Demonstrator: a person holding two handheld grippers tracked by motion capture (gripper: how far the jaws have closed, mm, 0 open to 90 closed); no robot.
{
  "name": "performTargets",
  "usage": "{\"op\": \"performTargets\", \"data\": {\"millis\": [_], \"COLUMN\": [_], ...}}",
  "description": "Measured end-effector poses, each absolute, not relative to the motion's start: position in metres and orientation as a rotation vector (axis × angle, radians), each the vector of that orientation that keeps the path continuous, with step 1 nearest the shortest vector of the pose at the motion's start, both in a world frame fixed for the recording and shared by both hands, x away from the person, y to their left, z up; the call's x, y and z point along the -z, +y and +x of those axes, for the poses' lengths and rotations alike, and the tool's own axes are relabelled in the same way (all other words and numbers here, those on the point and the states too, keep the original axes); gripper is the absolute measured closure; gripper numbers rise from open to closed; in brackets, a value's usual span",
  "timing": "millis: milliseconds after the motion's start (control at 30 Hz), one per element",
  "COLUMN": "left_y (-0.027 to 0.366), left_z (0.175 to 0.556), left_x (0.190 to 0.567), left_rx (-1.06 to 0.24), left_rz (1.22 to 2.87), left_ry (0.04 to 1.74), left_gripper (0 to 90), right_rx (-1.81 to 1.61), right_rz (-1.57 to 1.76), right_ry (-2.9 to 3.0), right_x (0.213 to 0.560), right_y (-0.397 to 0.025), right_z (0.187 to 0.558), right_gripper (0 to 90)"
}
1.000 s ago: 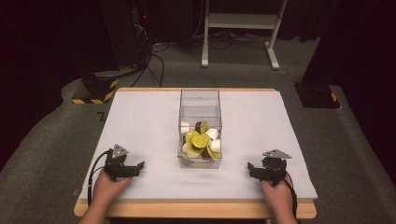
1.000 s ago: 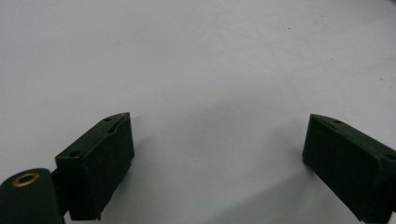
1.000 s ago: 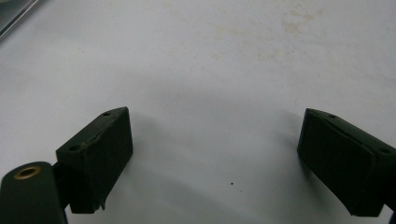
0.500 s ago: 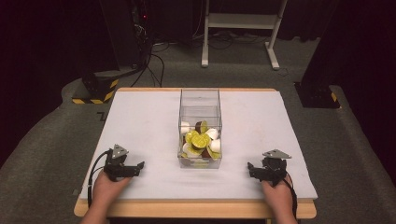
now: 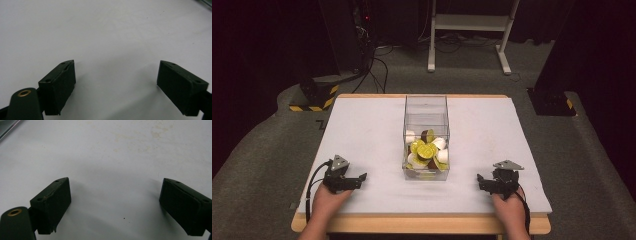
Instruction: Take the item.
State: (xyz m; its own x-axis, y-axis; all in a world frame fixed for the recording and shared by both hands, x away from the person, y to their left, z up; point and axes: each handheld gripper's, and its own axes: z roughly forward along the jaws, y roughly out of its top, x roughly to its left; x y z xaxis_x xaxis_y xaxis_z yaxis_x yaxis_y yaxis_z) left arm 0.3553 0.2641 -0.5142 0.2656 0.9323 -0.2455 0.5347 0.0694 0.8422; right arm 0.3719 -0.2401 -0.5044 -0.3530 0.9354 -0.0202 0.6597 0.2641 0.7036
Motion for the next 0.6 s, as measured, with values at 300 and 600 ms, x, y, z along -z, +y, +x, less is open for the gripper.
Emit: {"op": "performTargets", "data": {"millis": [300, 600], "left_y": [0.2579, 0.2558], "left_z": [0.3504, 0.3481], "left_x": [0.5085, 0.5051], "left_rx": [-0.495, -0.47], "left_rz": [1.577, 1.532], "left_ry": [1.352, 1.348], "left_gripper": [15.6, 15.9], "right_rx": [-0.849, -0.847], "right_rz": [1.442, 1.441], "right_ry": [2.103, 2.104], "right_x": [0.5045, 0.5045], "right_y": [-0.24, -0.2399], "right_z": [0.3719, 0.3718], "right_gripper": [10.2, 10.2]}}
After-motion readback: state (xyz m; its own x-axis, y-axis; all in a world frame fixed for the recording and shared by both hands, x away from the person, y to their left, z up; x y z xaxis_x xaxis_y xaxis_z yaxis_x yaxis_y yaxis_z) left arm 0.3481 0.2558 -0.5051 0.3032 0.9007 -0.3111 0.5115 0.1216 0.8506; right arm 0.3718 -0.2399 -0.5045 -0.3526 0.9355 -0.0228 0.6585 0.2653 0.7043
